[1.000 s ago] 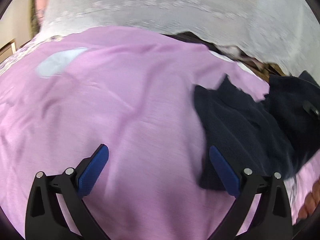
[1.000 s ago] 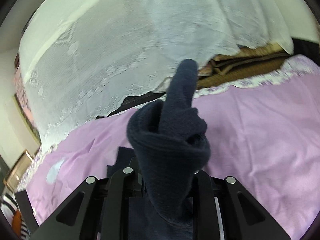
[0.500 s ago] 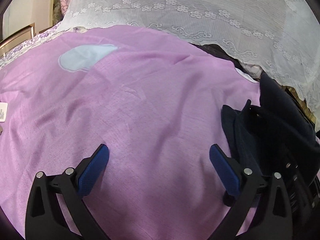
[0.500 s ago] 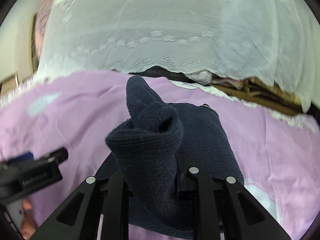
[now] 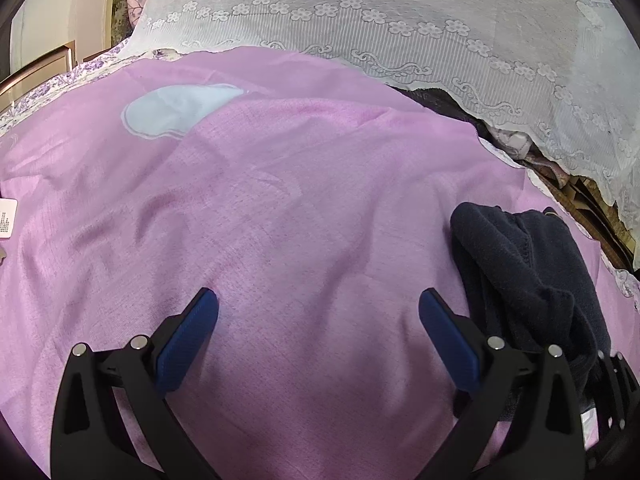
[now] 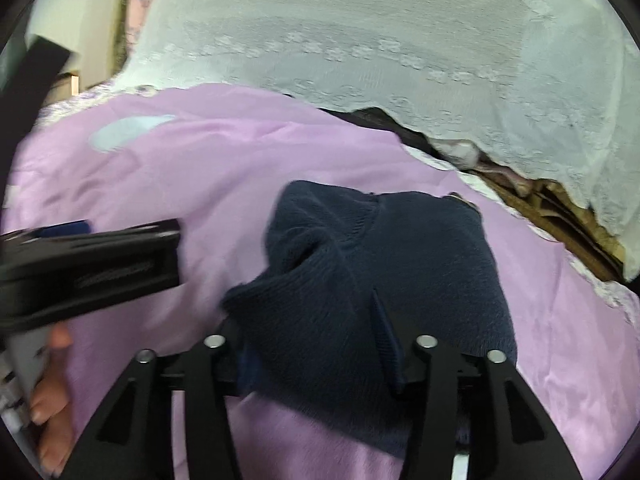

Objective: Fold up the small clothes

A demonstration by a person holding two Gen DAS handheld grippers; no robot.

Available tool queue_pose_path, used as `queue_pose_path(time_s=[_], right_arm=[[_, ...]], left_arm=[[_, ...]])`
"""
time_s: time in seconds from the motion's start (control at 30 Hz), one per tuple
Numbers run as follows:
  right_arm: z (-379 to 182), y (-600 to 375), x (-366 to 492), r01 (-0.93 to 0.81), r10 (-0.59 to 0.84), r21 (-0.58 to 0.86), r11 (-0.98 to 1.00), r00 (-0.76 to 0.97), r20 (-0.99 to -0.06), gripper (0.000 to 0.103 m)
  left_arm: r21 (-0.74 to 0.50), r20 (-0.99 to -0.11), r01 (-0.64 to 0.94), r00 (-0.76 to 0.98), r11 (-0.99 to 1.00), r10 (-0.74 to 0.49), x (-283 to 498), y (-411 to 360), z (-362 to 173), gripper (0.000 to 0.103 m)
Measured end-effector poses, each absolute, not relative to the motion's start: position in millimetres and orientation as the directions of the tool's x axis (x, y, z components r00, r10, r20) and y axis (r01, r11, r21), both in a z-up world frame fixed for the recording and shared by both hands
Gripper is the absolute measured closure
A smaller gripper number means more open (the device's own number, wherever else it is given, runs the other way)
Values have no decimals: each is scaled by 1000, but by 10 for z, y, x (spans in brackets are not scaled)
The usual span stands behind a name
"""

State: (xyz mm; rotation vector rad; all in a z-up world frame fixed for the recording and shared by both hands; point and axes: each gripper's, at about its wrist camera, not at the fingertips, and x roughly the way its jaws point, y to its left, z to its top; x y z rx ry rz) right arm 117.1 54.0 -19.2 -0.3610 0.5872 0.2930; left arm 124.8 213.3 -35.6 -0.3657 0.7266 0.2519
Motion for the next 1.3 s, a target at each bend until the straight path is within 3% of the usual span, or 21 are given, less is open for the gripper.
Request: queue_pose_path(time_s=[0.07, 0.27, 0.4, 0.5, 0.63, 0.7, 0.83, 0.93, 1.07, 1.17, 1.3], right_arm=[[-144, 514, 1048, -413, 213, -235, 880, 785, -582, 43], [173, 145, 724, -499, 370, -110, 860, 756, -540, 44], [445, -317, 744, -422, 388, 30, 906, 802, -454, 44], [456, -567, 878, -362, 380, 129, 923, 810, -446, 44], [190, -508, 1058, -312, 308, 82, 947, 798, -518, 50], [30, -384, 1028, -304, 258, -2, 953, 812, -523, 47], [-140, -289, 958, -301, 214, -79, 950, 815, -538, 42], [-184, -325, 945, -311, 224, -68, 948, 804, -551, 42], [-198, -402, 962, -300, 230, -33, 953, 791, -567, 42], [-158, -394, 940, -318, 238, -46, 947, 791, -563, 42], [95, -596, 913, -331, 310, 50, 942, 809, -499, 43]], left_arm=[[-229, -686, -345, 721, 910, 101, 1253, 2123, -356, 5], [-234, -682, -341, 725, 910, 97, 1242, 2123, -358, 5], [-282, -669, -316, 741, 906, 50, 1193, 2135, -292, 5], [-311, -641, -277, 767, 909, 15, 1140, 2094, -162, 5], [-274, -624, -195, 781, 942, -20, 1142, 1849, -39, 5], [-235, -624, -155, 781, 960, -26, 1158, 1691, -33, 5], [-53, -685, -185, 722, 981, 99, 1343, 1439, -295, 4], [-79, -758, -208, 648, 975, 77, 1497, 1528, -542, 4], [-19, -747, -204, 654, 979, 122, 1503, 1446, -542, 4], [-42, -748, -201, 655, 979, 103, 1482, 1499, -538, 4], [-57, -684, -217, 719, 974, 121, 1316, 1567, -277, 4]])
